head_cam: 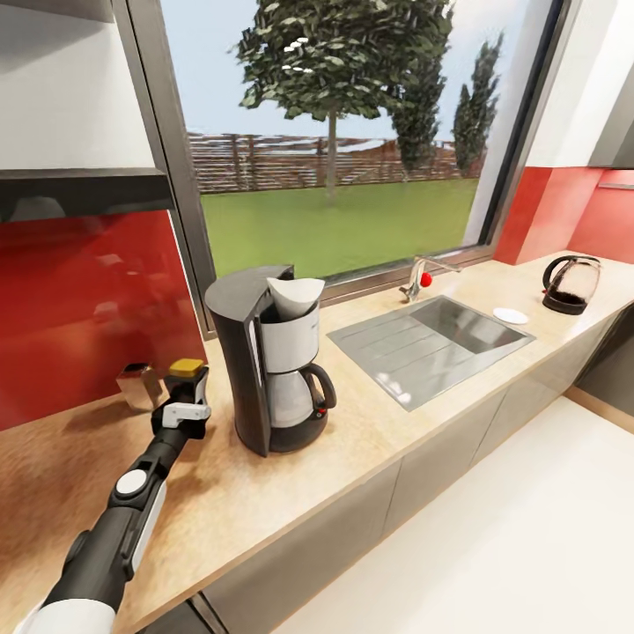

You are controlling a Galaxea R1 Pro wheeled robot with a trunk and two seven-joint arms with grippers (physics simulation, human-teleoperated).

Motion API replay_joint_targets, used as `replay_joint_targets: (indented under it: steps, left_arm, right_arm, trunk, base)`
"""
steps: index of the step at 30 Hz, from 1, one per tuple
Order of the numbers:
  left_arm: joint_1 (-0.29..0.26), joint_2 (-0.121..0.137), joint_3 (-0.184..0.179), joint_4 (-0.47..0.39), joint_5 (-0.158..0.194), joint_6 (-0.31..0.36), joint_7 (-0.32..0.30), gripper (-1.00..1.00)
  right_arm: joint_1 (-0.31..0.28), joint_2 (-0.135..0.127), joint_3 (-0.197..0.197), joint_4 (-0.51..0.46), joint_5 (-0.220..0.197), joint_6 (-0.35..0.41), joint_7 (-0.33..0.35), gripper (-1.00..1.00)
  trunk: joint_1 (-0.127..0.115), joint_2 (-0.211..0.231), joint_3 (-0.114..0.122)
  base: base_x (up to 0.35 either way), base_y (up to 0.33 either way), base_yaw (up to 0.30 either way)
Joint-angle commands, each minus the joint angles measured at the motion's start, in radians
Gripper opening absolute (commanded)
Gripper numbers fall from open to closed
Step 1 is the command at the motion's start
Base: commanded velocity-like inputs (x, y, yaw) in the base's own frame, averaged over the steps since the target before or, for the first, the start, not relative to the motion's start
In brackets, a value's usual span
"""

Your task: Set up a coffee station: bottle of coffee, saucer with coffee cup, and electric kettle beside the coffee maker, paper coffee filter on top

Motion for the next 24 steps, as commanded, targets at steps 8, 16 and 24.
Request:
replay_joint_targets:
  steps: [8,16,24]
  left_arm:
    - [-0.002,-0.007,0.002,0.001,-0.012,-0.004,-0.008,-1.00]
    - [-0.001,-0.008,0.001,0.029,-0.012,-0.031,-0.008,-1.00]
    - [0.001,-0.018,0.000,0.112,-0.012,-0.136,-0.008,-1.00]
  right_arm:
    - [0.000,0.000,0.007,-0.002,-0.004,0.006,0.000,1.00]
    - [0.000,0.000,0.007,-0.002,-0.003,0.006,0.000,1.00]
    - [0.000,0.000,0.007,-0.002,-0.004,0.006,0.000,1.00]
  trunk:
    - [0.001,-0.002,-0.002]
    - [0.001,-0.002,-0.002]
    - [0.001,-0.002,-0.002]
  base:
    - [0.052,0.000,0.000]
    - [0.022,0.000,0.000]
    - [0.000,0.000,0.000]
